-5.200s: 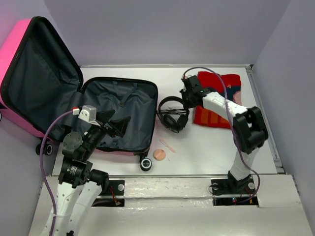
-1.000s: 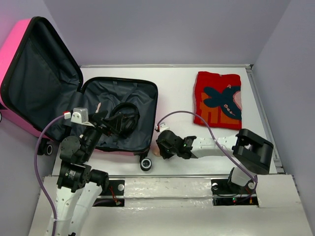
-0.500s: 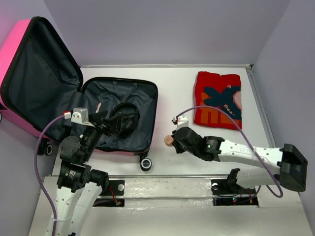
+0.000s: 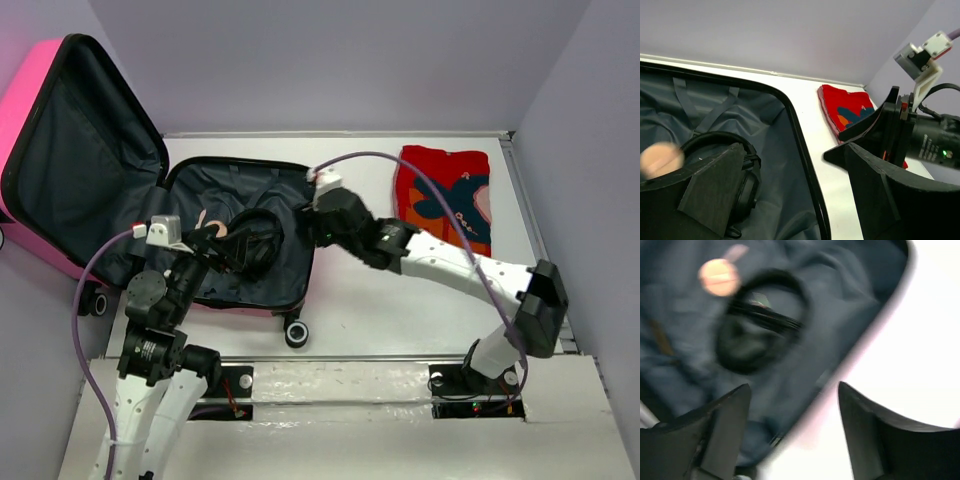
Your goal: Pack the luggage
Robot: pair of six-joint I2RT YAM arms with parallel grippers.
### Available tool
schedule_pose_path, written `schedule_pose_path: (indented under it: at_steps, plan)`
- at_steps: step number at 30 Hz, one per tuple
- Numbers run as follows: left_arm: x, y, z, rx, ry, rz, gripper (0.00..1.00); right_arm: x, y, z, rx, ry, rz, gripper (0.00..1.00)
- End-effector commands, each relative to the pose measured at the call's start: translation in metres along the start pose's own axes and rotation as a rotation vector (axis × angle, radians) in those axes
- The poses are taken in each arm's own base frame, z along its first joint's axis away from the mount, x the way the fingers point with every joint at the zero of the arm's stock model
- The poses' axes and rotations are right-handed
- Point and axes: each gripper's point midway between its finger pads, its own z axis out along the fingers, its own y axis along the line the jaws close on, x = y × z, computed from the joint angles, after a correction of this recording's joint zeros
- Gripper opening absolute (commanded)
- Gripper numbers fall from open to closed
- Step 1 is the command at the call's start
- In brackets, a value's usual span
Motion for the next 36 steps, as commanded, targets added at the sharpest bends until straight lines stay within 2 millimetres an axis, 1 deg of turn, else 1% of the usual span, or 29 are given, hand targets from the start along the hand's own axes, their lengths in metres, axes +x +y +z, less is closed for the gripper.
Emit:
schedule_pose_path:
  at_steps: [1, 2, 3, 5, 6, 7, 8, 9, 10, 11, 12, 13, 14, 16, 17, 20, 22, 24, 25, 26, 27, 28, 30, 31, 32, 33, 34, 35, 36]
  plan:
    - [-0.009, -0.008, 0.005, 0.026, -0.011, -0.024, 0.92, 0.009, -0.150, -0.031, 0.267, -0.003, 0.139, 0.59]
    - [-0.008, -0.008, 0.007, 0.030, -0.005, -0.031, 0.92, 0.019, -0.177, -0.034, 0.322, 0.012, 0.166, 0.52]
    - [-0.006, -0.011, 0.008, 0.042, 0.005, -0.036, 0.91, 0.039, -0.218, -0.037, 0.410, 0.047, 0.204, 0.40]
    - [-0.005, -0.013, 0.008, 0.054, 0.009, -0.046, 0.91, 0.059, -0.250, -0.040, 0.503, 0.100, 0.212, 0.36]
    - [-0.005, -0.014, 0.009, 0.057, 0.013, -0.049, 0.90, 0.073, -0.272, -0.038, 0.567, 0.144, 0.209, 0.38]
    - [-0.003, -0.015, 0.009, 0.068, 0.018, -0.052, 0.88, 0.082, -0.285, -0.038, 0.607, 0.172, 0.201, 0.44]
    - [-0.002, -0.016, 0.009, 0.071, 0.023, -0.056, 0.87, 0.088, -0.294, -0.037, 0.633, 0.201, 0.198, 0.51]
    - [-0.002, -0.019, 0.010, 0.086, 0.034, -0.065, 0.83, 0.104, -0.311, -0.033, 0.667, 0.255, 0.215, 0.60]
    - [-0.001, -0.021, 0.011, 0.095, 0.043, -0.069, 0.81, 0.101, -0.319, -0.035, 0.677, 0.248, 0.226, 0.63]
    - [0.000, -0.023, 0.012, 0.106, 0.053, -0.074, 0.78, 0.113, -0.328, -0.028, 0.688, 0.288, 0.238, 0.65]
    - [0.002, -0.024, 0.015, 0.109, 0.069, -0.084, 0.72, 0.120, -0.336, -0.027, 0.693, 0.308, 0.257, 0.65]
    - [0.003, -0.027, 0.016, 0.121, 0.079, -0.091, 0.69, 0.127, -0.341, -0.025, 0.690, 0.329, 0.271, 0.65]
    - [0.004, -0.032, 0.016, 0.146, 0.094, -0.094, 0.67, 0.141, -0.344, -0.018, 0.680, 0.373, 0.279, 0.65]
    - [0.009, -0.039, 0.019, 0.184, 0.132, -0.122, 0.61, 0.150, -0.347, -0.009, 0.678, 0.405, 0.269, 0.63]
    - [0.006, -0.045, 0.020, 0.206, 0.125, -0.129, 0.59, 0.167, -0.347, -0.002, 0.669, 0.457, 0.270, 0.61]
    - [0.006, -0.058, 0.024, 0.256, 0.136, -0.155, 0.55, 0.184, -0.345, 0.011, 0.646, 0.505, 0.285, 0.55]
    - [0.005, -0.066, 0.027, 0.263, 0.136, -0.171, 0.54, 0.201, -0.338, 0.024, 0.599, 0.545, 0.318, 0.41]
    - [0.011, -0.070, 0.031, 0.258, 0.157, -0.182, 0.54, 0.209, -0.324, 0.034, 0.521, 0.559, 0.373, 0.24]
    - [0.015, -0.076, 0.032, 0.261, 0.168, -0.188, 0.54, 0.217, -0.318, 0.034, 0.494, 0.568, 0.394, 0.11]
    - [0.017, -0.079, 0.034, 0.265, 0.177, -0.190, 0.54, 0.215, -0.304, 0.040, 0.438, 0.545, 0.408, 0.08]
    - [0.024, -0.080, 0.037, 0.262, 0.200, -0.193, 0.54, 0.215, -0.296, 0.040, 0.425, 0.530, 0.437, 0.08]
    - [0.027, -0.081, 0.039, 0.263, 0.214, -0.195, 0.54, 0.214, -0.280, 0.042, 0.393, 0.519, 0.436, 0.07]
    - [0.038, -0.083, 0.042, 0.259, 0.246, -0.197, 0.54, 0.211, -0.257, 0.036, 0.351, 0.470, 0.476, 0.07]
    - [0.041, -0.083, 0.044, 0.255, 0.255, -0.197, 0.56, 0.197, -0.240, 0.032, 0.318, 0.423, 0.473, 0.12]
    - [0.044, -0.084, 0.044, 0.256, 0.264, -0.199, 0.56, 0.202, -0.235, 0.027, 0.311, 0.412, 0.485, 0.16]
    - [0.050, -0.085, 0.047, 0.250, 0.283, -0.203, 0.57, 0.196, -0.233, 0.024, 0.312, 0.384, 0.515, 0.29]
    - [0.053, -0.087, 0.048, 0.250, 0.294, -0.203, 0.57, 0.190, -0.228, 0.021, 0.299, 0.361, 0.518, 0.37]
    - [0.055, -0.095, 0.049, 0.256, 0.299, -0.200, 0.60, 0.170, -0.226, 0.013, 0.289, 0.303, 0.520, 0.44]
    - [0.058, -0.097, 0.054, 0.234, 0.301, -0.195, 0.63, 0.164, -0.227, 0.006, 0.301, 0.287, 0.514, 0.57]
